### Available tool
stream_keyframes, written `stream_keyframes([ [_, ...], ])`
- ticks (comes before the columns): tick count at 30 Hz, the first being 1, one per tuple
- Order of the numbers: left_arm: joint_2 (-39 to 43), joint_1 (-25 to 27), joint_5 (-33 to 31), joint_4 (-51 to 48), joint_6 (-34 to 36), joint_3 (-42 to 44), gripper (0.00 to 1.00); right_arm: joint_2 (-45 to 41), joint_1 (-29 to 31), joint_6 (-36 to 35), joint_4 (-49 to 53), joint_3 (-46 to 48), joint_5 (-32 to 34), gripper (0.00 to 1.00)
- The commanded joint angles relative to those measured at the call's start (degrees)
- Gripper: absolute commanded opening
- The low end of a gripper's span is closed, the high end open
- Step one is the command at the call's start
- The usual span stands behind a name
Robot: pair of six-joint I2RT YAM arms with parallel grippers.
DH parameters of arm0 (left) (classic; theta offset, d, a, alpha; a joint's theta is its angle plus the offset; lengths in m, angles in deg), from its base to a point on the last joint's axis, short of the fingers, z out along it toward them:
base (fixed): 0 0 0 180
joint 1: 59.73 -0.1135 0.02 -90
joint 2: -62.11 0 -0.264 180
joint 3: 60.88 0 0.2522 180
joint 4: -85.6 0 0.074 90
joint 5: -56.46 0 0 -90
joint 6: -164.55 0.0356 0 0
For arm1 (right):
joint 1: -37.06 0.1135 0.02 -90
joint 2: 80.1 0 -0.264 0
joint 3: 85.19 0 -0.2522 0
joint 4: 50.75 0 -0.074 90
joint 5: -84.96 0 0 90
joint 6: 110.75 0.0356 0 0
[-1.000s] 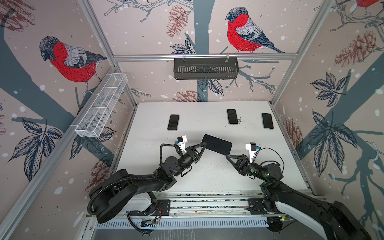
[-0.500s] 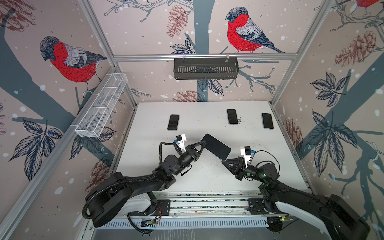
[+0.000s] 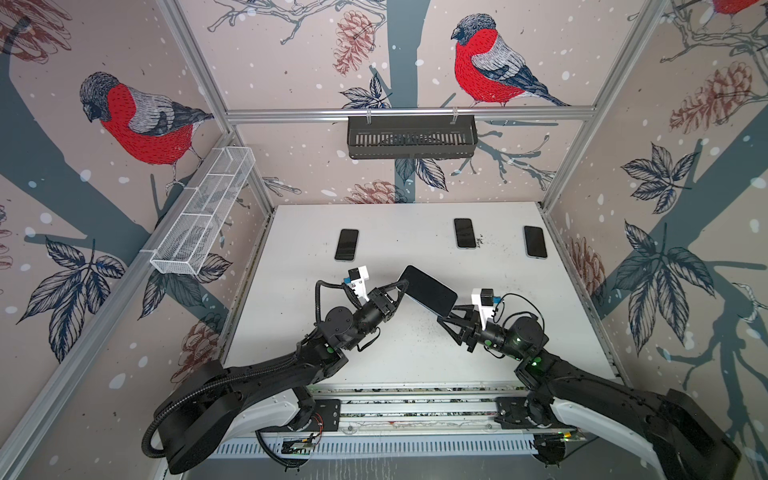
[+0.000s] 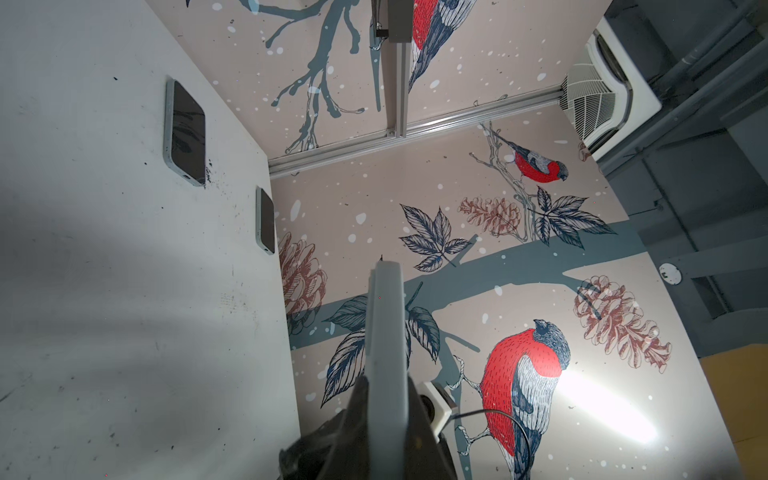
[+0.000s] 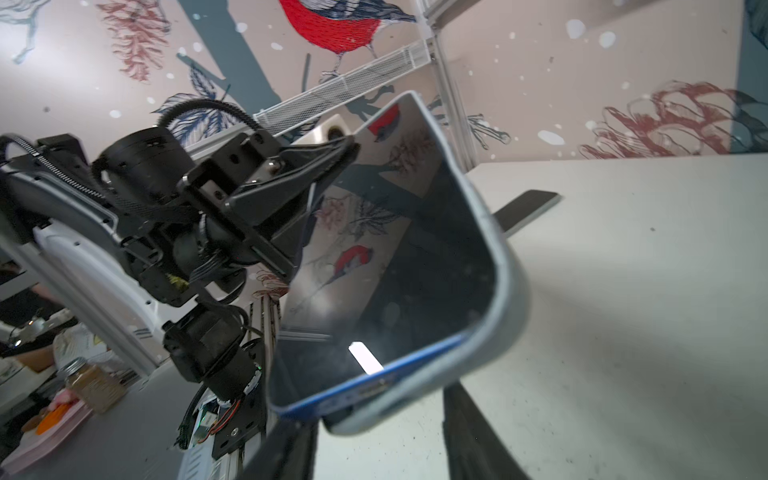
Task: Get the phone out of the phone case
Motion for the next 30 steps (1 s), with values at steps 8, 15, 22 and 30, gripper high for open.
stream_keyframes([
  [8, 7.2, -5.4, 10.4, -6.9, 2.4, -1.9, 0.00, -9.2, -4.9, 10.1, 28.2, -3.7, 22.6, 0.86],
  [15, 11.0, -6.9, 11.1, -13.9, 5.8, -3.1, 0.00, -15.5, -5.4, 12.1, 35.2, -5.8, 25.8, 0.89],
  [22, 9.6, -7.7, 14.7, -24.9, 16.6, -9.7, 0.00, -21.0, -5.6, 7.4, 34.0, -7.7, 13.9, 0.90],
  [30, 5.8, -7.7, 18.6, -46.0, 38.4, -24.4, 0.00, -19.8, -5.4, 0.5, 39.2, -13.5, 5.6, 0.90],
])
